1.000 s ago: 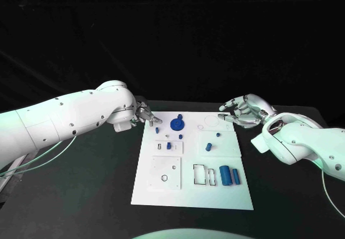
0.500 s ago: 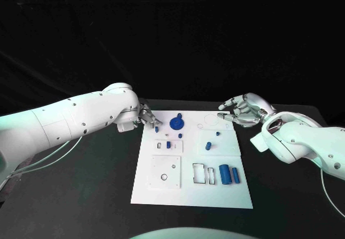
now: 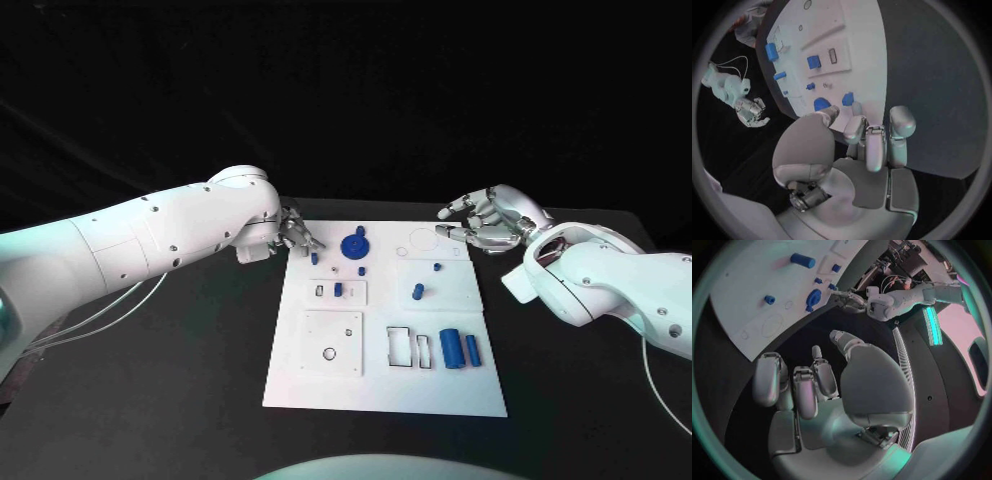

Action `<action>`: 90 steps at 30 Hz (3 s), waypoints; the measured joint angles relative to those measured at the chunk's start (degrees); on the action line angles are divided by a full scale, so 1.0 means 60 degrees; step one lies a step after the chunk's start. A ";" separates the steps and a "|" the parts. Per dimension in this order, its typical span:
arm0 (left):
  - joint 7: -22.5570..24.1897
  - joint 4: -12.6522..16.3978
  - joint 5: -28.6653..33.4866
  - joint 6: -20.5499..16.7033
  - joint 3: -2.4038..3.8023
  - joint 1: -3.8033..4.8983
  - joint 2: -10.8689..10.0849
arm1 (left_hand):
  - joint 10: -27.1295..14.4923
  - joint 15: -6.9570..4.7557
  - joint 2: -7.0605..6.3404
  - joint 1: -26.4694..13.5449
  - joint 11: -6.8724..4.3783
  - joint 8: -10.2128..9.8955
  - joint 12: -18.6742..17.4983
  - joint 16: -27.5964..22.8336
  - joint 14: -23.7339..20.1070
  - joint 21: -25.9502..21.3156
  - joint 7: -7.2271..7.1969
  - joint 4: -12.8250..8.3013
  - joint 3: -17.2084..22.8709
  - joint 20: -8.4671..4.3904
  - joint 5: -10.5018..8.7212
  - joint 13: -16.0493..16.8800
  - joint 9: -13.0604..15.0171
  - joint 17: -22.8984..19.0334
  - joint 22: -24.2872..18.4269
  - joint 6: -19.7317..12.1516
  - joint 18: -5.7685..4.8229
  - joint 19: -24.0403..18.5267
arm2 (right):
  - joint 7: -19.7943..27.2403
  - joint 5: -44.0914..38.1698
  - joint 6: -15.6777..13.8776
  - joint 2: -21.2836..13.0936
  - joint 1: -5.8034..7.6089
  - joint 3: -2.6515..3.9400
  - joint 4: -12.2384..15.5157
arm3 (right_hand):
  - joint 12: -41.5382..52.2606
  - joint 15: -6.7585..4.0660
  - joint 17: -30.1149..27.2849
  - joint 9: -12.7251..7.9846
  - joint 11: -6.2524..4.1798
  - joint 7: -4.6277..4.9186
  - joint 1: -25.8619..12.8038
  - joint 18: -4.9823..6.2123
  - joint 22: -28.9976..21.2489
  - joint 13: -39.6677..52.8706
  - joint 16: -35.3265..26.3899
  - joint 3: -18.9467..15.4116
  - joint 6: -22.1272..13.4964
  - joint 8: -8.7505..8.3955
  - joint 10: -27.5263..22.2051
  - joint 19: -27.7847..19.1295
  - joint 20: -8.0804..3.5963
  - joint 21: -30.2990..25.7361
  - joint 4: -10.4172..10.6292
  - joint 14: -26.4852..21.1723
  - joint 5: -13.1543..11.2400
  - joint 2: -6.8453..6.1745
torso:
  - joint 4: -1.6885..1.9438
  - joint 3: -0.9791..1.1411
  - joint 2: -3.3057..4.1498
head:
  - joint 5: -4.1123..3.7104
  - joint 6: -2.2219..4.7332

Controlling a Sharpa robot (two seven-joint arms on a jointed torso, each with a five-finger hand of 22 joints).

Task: Assemble the parts on the task board

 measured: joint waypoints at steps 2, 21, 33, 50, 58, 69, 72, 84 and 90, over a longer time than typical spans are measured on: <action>0.0010 -0.0026 0.0002 0.0038 0.0000 -0.0006 0.0016 | 0.0000 0.0000 0.0046 0.0047 0.0000 0.0000 0.0000 0.0000 0.0000 0.0000 0.0000 -0.0025 0.0025 0.0000 0.0000 0.0000 -0.0009 0.0000 0.0000 0.0000 0.0000 0.0000 | 0.0000 0.0001 0.0000 0.0005 -0.0003 0.0000 -0.0002 | 0.0000 0.0000 0.0000 0.0000 0.0000 0.0000 0.0000 0.0000 0.0000 0.0000 0.0000 0.0000 0.0000 0.0000 0.0000 0.0000 0.0000 0.0000 0.0000 0.0000 0.0000 0.0000 | 0.0002 0.0001 -0.0003 | 0.0000 -0.0004; 0.0046 -0.0153 0.0067 0.0232 -0.0029 -0.0083 0.0158 | -0.0034 0.0000 0.0111 0.0242 0.0034 0.0000 0.0000 0.0001 0.0000 -0.0034 0.0000 -0.0049 0.0158 0.0028 0.0036 -0.0021 -0.0021 0.0000 0.0004 0.0000 0.0000 -0.0029 | -0.0013 0.0006 -0.0001 0.0027 -0.0013 0.0000 -0.0018 | 0.0000 0.0000 0.0000 0.0007 0.0000 0.0000 0.0000 0.0000 -0.0003 -0.0002 0.0000 0.0000 0.0000 0.0000 0.0000 0.0000 0.0000 0.0000 0.0000 0.0000 0.0000 0.0000 | 0.0002 0.0004 -0.0011 | 0.0003 -0.0030; 0.0045 -0.0141 0.0145 0.0210 -0.0036 -0.0091 0.0168 | -0.0089 0.0000 0.0348 0.1499 -0.0021 0.0301 0.0000 0.0001 0.0000 -0.0072 -0.0037 -0.0306 0.1534 0.0028 -0.0558 -0.0043 0.0061 0.0000 0.0083 -0.0004 0.0001 -0.0029 | -0.0023 0.0008 -0.0001 0.0046 -0.0020 0.0000 -0.0037 | 0.0000 0.0000 0.0000 0.0018 0.0000 0.0000 -0.0037 0.0000 -0.0003 -0.0003 0.0000 0.0039 0.0000 0.0000 0.0000 0.0000 0.0000 0.0000 0.0039 0.0000 0.0000 0.0037 | -0.0004 0.0002 -0.0017 | 0.0002 -0.0032; 0.0096 0.0555 0.0560 -0.0047 -0.0028 -0.0116 -0.0290 | -0.0104 -0.0001 -0.0006 0.1401 -0.0035 0.1144 0.0000 0.0002 0.0000 -0.0132 0.0085 -0.0512 0.3390 -0.0008 -0.0573 -0.0140 0.0498 0.0000 0.0273 -0.0291 0.0000 -0.0064 | -0.0045 0.0016 0.0017 0.0057 -0.0028 0.0000 -0.0076 | 0.0000 0.0000 0.0006 0.0017 0.0000 0.0000 -0.0037 0.0000 -0.0005 -0.0004 0.0000 0.0039 0.0000 0.0000 0.0000 0.0000 0.0000 -0.0069 0.0039 0.0000 0.0000 0.0037 | 0.0014 0.0001 -0.0014 | -0.0023 -0.0045; 0.0154 0.1668 0.0731 -0.0430 -0.0017 -0.0115 -0.1081 | -0.0068 -0.0001 -0.0070 0.1235 0.0001 0.1272 0.0000 0.0002 0.0000 -0.0132 0.0086 -0.0498 0.3453 -0.0007 -0.0574 -0.0140 0.0512 0.0006 0.0352 -0.0289 0.0001 -0.0064 | -0.0059 0.0024 0.0028 0.0046 -0.0032 0.0000 -0.0088 | 0.0000 0.0000 0.0005 0.0024 0.0000 0.0000 -0.0037 0.0000 -0.0006 -0.0004 0.0000 0.0039 0.0000 0.0000 0.0000 0.0000 0.0000 -0.0069 0.0038 0.0000 0.0000 0.0037 | 0.0019 0.0007 -0.0032 | -0.0015 -0.0052; 0.0428 0.3111 0.0743 -0.1198 -0.0018 -0.0340 -0.1941 | -0.0031 -0.0001 -0.0160 0.1145 -0.0037 0.1341 0.0000 0.0002 0.0000 -0.0132 0.0084 -0.0616 0.3649 -0.0043 -0.0486 -0.0140 0.0510 0.0007 0.0399 -0.0284 0.0000 -0.0027 | -0.0078 0.0032 0.0040 0.0026 -0.0052 0.0000 -0.0094 | 0.0000 0.0000 0.0004 0.0023 0.0000 0.0000 -0.0037 0.0000 -0.0007 -0.0004 0.0000 0.0039 0.0000 0.0000 0.0000 0.0000 0.0000 -0.0069 0.0038 0.0000 0.0037 0.0037 | 0.0021 -0.0001 -0.0031 | -0.0017 -0.0054; 0.0520 0.3332 0.0674 -0.1377 -0.0018 -0.0430 -0.2035 | 0.0004 -0.0001 -0.0168 0.1063 -0.0072 0.1376 0.0000 0.0002 0.0000 -0.0091 0.0083 -0.0617 0.3650 -0.0043 -0.0446 -0.0140 0.0502 0.0007 0.0433 -0.0280 0.0000 -0.0027 | -0.0082 0.0033 0.0043 0.0028 -0.0060 0.0000 -0.0098 | 0.0000 0.0000 0.0004 0.0023 0.0000 0.0000 -0.0037 0.0000 -0.0008 -0.0005 0.0000 0.0039 0.0000 0.0000 0.0000 0.0000 0.0000 -0.0069 0.0038 0.0000 0.0037 0.0037 | 0.0021 -0.0002 -0.0030 | -0.0013 -0.0056; 0.0745 0.3606 0.0284 -0.1757 -0.0032 -0.0771 -0.2018 | 0.0039 0.0000 -0.0261 0.0970 -0.0036 0.1424 0.0000 0.0002 0.0000 -0.0092 0.0081 -0.0776 0.3862 -0.0022 -0.0300 -0.0140 0.0451 0.0005 0.0459 -0.0275 0.0001 -0.0006 | -0.0092 0.0036 0.0058 0.0041 -0.0091 -0.0001 -0.0104 | 0.0000 0.0000 0.0003 0.0022 0.0000 0.0000 -0.0037 -0.0001 0.0000 -0.0005 0.0000 0.0039 0.0000 0.0000 0.0000 0.0000 0.0000 -0.0069 0.0038 0.0000 0.0037 0.0037 | 0.0003 -0.0001 -0.0019 | 0.0024 -0.0042; 0.0740 0.3561 0.0098 -0.1758 -0.0038 -0.0817 -0.1932 | 0.0045 0.0000 -0.0269 0.0961 -0.0043 0.1424 0.0000 0.0002 0.0000 -0.0092 0.0106 -0.0777 0.3863 -0.0047 -0.0253 -0.0139 0.0451 0.0005 0.0481 -0.0236 0.0000 0.0018 | -0.0097 0.0037 0.0063 0.0041 -0.0095 -0.0002 -0.0104 | 0.0000 0.0000 0.0002 0.0021 0.0000 0.0000 -0.0037 0.0000 -0.0001 0.0002 0.0000 0.0039 0.0000 0.0000 0.0000 0.0000 0.0000 -0.0068 0.0038 0.0000 0.0037 0.0037 | -0.0005 0.0006 -0.0011 | 0.0020 -0.0043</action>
